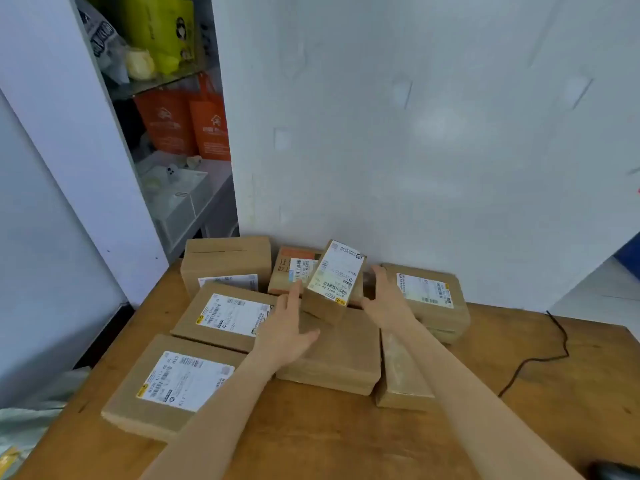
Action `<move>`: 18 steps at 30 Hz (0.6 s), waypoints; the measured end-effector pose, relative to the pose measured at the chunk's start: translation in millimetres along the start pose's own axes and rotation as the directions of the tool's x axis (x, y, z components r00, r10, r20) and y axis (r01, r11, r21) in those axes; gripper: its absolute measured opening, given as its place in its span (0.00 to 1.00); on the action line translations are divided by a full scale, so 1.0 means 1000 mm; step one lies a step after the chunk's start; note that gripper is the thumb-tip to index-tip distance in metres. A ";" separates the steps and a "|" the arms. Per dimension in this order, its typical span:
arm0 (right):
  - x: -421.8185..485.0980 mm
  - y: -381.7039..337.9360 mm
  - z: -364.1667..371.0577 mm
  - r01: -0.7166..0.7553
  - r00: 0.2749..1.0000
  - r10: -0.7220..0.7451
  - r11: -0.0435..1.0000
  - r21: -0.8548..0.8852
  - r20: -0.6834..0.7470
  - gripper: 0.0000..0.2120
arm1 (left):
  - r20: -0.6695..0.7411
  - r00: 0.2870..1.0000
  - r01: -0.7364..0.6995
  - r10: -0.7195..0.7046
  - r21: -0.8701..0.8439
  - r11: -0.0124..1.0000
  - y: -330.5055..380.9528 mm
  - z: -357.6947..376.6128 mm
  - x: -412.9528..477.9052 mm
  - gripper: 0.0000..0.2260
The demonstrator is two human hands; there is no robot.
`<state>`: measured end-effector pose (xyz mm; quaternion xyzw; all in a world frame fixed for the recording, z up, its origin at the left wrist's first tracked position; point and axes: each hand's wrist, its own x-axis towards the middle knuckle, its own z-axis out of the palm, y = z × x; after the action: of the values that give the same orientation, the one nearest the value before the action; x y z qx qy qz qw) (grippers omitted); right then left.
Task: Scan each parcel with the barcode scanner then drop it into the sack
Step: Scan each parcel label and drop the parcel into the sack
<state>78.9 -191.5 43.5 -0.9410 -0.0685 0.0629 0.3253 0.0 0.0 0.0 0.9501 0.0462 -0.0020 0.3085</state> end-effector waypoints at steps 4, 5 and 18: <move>0.030 -0.006 -0.007 -0.026 0.999 0.027 1.000 -0.008 0.039 0.37 | -0.012 0.999 0.033 -0.033 -0.019 0.999 0.003 0.014 0.014 0.47; 0.036 -0.007 -0.007 -0.020 0.998 0.021 1.000 -0.017 0.051 0.37 | -0.019 0.999 0.040 -0.041 -0.038 0.998 0.004 0.015 0.018 0.47; 0.028 -0.003 -0.007 -0.011 1.000 0.008 0.981 0.196 0.012 0.20 | 0.006 0.967 0.252 -0.256 -0.202 0.946 0.034 0.001 0.028 0.62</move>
<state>107.5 -188.5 48.9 -0.9045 -0.0593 0.0763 0.4155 31.5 -25.9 18.4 0.9000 0.1712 -0.0275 0.3999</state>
